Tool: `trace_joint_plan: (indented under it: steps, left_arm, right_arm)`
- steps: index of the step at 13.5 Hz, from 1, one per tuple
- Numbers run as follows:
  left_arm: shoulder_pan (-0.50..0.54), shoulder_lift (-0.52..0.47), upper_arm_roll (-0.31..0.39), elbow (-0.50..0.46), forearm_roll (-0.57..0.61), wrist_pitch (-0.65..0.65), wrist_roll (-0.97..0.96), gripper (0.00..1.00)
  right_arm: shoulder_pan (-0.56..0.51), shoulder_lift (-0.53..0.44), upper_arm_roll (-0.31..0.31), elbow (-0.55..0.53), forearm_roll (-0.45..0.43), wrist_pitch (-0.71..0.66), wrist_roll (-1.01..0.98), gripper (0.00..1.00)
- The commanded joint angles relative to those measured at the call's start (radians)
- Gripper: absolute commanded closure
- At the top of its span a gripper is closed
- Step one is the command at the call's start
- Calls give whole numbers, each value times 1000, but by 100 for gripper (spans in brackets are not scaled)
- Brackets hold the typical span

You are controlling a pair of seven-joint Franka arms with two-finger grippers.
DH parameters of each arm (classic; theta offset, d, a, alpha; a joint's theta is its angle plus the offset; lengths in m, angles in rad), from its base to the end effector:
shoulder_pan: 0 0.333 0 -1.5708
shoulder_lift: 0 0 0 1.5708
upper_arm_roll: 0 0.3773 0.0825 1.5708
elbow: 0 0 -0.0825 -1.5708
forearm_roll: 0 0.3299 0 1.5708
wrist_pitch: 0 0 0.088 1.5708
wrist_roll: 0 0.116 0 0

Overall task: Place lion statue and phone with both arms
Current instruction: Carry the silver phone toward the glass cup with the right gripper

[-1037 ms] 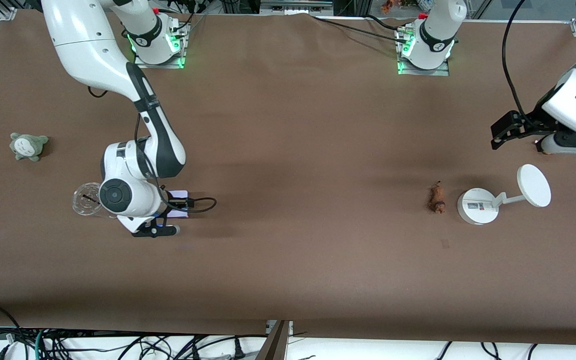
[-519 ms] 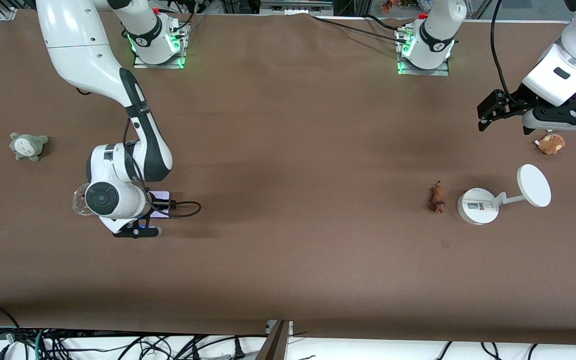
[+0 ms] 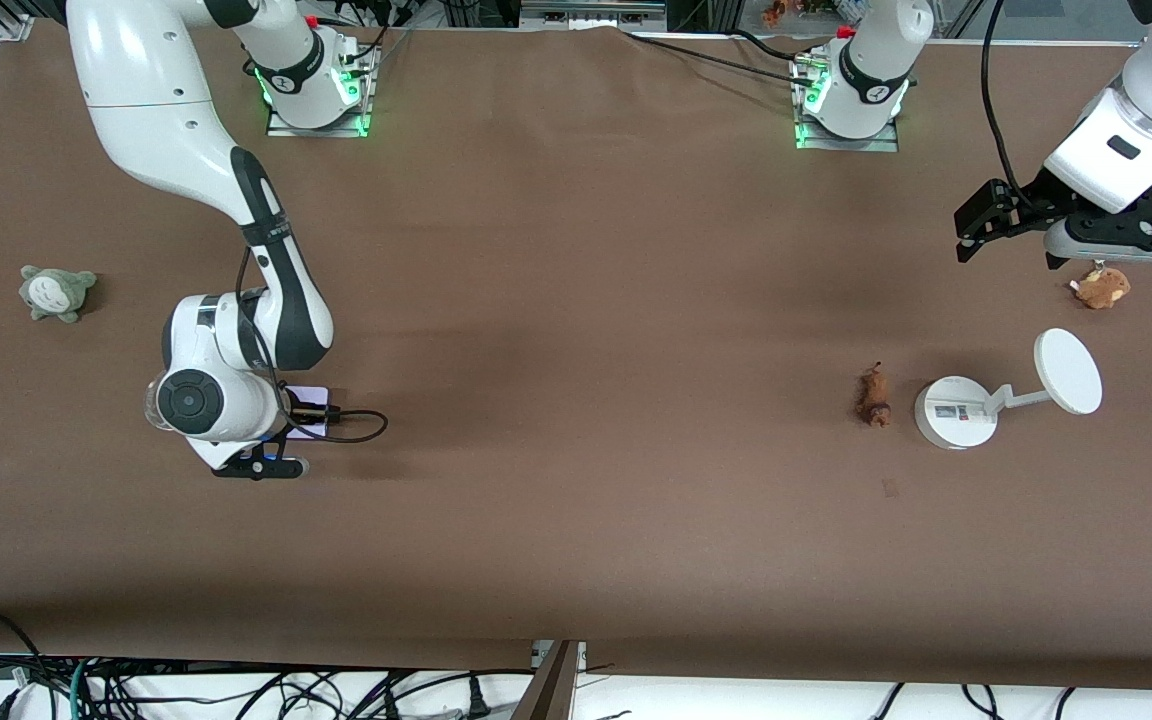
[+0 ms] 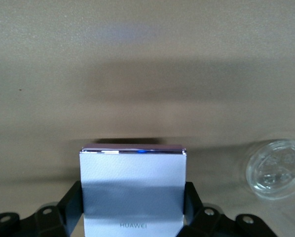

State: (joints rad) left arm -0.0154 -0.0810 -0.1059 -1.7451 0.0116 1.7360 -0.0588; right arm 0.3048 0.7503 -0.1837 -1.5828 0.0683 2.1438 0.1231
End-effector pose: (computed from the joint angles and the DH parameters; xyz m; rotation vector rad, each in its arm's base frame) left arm 0.4804 -0.0600 0.6576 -3.1243 0.0999 -0.1141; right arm 0.6697 0.1090 0.2601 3.0354 -0.0104 -0.2521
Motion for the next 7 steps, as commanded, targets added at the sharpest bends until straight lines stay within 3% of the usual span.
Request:
trace_joint_plan:
  steps: [1, 2, 3, 7]
  left_arm:
    - [2, -2, -3, 9, -9, -24, 1, 0]
    - [2, -2, -3, 9, -10, -24, 1, 0]
    - [2, -2, -1, 9, -9, -26, 1, 0]
    - [2, -2, -3, 10, -9, -29, 1, 0]
  right_arm:
    - [-7, -9, 10, -11, -1, 11, -10, 49]
    - [-6, -9, 10, -10, -1, 10, -10, 13]
    - [-6, -11, 10, -5, -2, 4, -10, 0]
    - [5, -37, 12, 17, -10, -5, -19, 0]
